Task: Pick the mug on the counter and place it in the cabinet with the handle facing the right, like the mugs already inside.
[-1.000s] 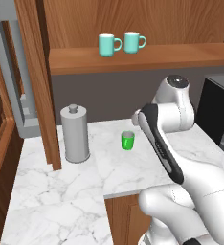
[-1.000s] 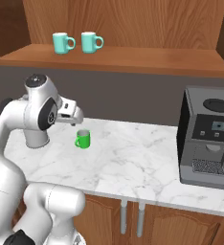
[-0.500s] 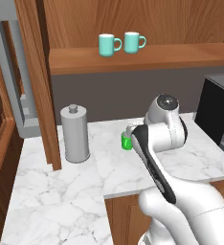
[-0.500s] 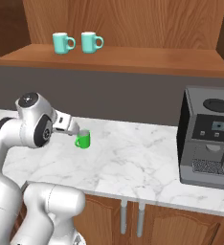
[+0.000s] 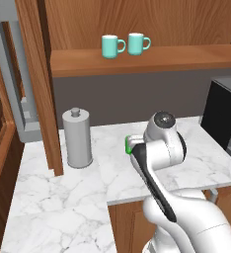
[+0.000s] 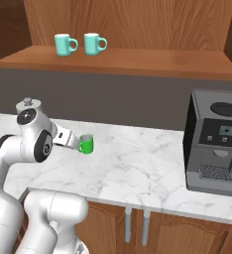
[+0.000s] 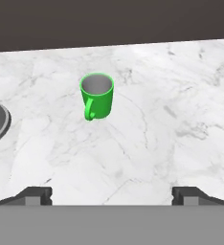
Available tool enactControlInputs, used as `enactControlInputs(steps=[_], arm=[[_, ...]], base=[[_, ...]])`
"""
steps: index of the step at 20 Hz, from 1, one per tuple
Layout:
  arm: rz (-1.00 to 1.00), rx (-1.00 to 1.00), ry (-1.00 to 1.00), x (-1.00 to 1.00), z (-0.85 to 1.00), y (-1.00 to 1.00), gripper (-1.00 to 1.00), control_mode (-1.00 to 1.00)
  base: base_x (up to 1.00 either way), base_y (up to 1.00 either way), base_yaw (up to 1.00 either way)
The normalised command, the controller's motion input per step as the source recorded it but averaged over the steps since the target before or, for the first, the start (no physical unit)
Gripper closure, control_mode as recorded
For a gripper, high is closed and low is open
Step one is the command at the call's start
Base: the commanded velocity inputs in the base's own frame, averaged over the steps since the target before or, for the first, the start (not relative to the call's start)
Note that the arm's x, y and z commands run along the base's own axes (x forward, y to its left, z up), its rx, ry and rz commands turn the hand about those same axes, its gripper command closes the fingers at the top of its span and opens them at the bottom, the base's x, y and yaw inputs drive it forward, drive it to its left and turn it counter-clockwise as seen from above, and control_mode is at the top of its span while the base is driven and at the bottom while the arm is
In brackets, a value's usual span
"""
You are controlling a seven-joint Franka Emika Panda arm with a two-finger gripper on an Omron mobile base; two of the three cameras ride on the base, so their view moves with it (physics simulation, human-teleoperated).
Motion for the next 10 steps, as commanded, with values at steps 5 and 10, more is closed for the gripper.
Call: enactControlInputs(steps=[5, 10], arm=[[-0.04, 0.00, 0.00, 0.08, -0.32, 0.05, -1.00, -1.00], [-0.03, 0.00, 0.00, 0.13, -0.29, 0.08, -1.00, -1.00]], base=[[0.00, 0.00, 0.00], [0.00, 0.00, 0.00]])
